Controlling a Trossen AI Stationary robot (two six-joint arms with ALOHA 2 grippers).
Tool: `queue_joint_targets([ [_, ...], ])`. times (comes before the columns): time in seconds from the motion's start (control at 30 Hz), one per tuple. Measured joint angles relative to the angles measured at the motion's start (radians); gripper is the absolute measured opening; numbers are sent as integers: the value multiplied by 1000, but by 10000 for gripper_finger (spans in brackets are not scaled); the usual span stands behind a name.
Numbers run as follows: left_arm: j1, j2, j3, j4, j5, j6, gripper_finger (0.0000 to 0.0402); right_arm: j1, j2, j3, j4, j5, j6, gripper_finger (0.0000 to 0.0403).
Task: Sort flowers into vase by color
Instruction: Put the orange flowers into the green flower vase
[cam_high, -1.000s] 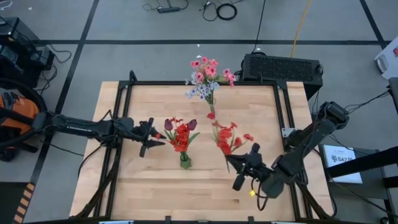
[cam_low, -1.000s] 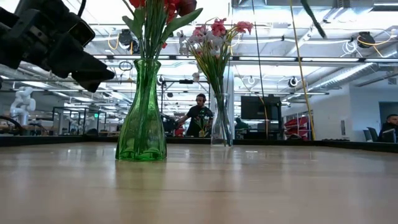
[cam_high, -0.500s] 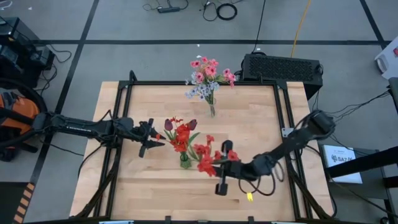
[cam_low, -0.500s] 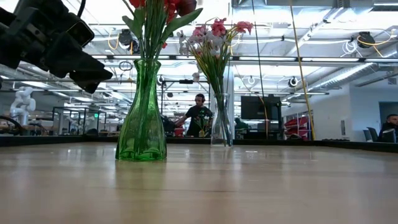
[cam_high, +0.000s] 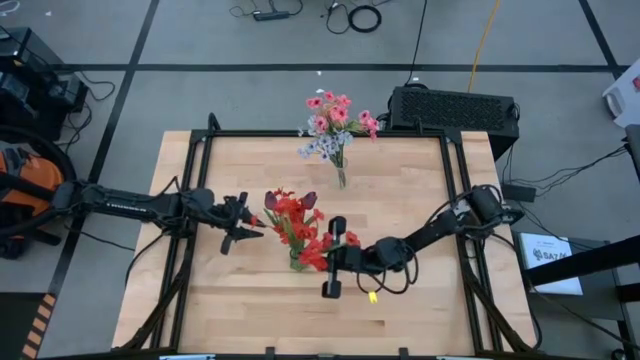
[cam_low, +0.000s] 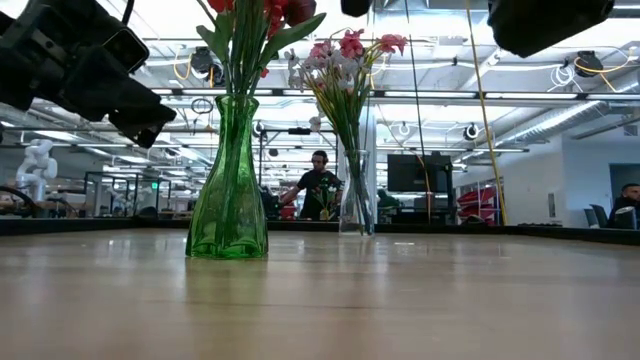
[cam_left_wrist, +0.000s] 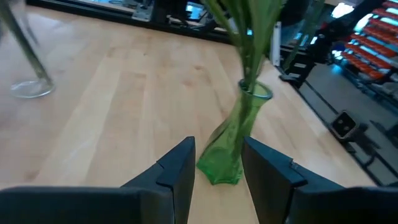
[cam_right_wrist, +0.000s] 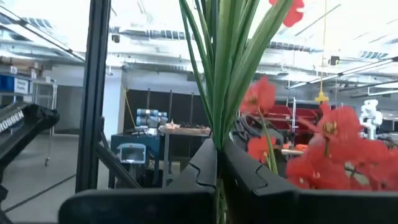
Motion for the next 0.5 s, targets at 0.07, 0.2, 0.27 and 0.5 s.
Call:
queue_joint_targets([
  [0.07, 0, -6, 0, 0, 21, -6, 136, -7, 9, 0, -11, -6, 5, 0],
  [0.2, 0, -17, 0, 0, 30, -27, 136, -16, 30, 0, -43, -7, 6, 0],
  [0.27, 0, -23, 0, 1, 30, -37, 136, -22, 35, 0, -67, -7, 7, 0],
  [0.5, 0, -29, 0, 0, 55, -52, 136, -45, 37, 0, -149, -6, 14, 0],
])
